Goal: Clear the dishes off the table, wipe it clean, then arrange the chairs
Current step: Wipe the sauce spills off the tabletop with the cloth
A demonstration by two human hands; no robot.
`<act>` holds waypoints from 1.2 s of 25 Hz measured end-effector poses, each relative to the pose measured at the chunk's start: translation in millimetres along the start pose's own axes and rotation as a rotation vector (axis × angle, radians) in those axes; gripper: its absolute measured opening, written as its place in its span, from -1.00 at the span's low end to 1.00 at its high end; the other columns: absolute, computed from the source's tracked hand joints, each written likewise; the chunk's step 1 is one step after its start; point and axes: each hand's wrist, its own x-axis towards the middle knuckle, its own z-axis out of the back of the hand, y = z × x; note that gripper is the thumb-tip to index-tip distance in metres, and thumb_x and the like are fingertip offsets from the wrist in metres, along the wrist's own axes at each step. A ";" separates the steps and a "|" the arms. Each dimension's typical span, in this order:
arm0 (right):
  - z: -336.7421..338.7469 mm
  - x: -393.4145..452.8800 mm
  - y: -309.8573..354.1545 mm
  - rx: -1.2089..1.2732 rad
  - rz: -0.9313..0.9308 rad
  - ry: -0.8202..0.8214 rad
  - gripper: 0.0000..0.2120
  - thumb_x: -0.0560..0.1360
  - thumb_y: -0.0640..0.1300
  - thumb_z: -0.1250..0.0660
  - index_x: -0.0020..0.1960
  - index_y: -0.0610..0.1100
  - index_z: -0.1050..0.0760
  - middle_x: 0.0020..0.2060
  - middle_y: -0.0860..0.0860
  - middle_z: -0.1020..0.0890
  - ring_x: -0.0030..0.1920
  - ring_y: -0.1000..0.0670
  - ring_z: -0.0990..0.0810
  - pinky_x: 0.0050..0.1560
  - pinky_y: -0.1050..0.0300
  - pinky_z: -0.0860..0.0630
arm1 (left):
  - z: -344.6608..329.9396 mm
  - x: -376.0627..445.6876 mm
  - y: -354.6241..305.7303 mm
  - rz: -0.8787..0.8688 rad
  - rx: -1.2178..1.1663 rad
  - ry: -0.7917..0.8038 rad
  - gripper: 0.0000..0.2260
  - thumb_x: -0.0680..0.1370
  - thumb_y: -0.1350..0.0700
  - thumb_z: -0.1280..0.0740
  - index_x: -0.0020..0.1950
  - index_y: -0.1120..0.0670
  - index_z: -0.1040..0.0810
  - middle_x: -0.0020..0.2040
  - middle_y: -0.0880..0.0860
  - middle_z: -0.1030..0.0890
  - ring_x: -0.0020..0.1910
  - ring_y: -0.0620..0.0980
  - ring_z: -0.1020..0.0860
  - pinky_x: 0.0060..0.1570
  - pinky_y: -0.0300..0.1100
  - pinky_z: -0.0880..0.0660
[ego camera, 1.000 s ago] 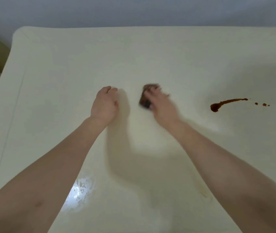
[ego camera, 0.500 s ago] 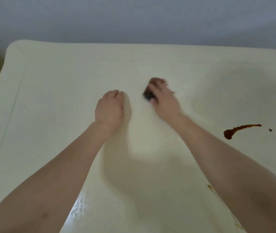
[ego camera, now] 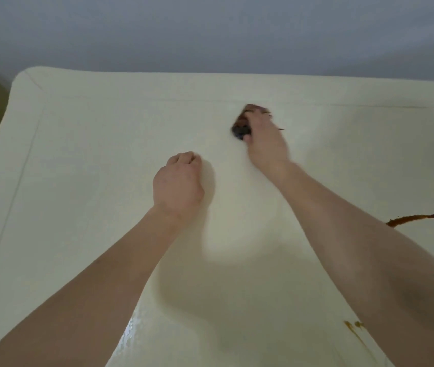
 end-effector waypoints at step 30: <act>30.2 37.4 -87.7 0.006 -0.176 -0.035 -0.51 0.57 -0.18 -0.18 0.49 -0.12 -0.22 0.50 -0.12 -0.20 0.49 -0.13 -0.16 0.48 0.06 -0.09 | -8.0 1.6 -2.5 0.012 -0.001 0.001 -0.58 0.61 -0.06 -0.10 0.40 0.10 -0.36 0.36 -0.03 -0.38 0.37 0.02 -0.31 0.01 -0.05 -0.49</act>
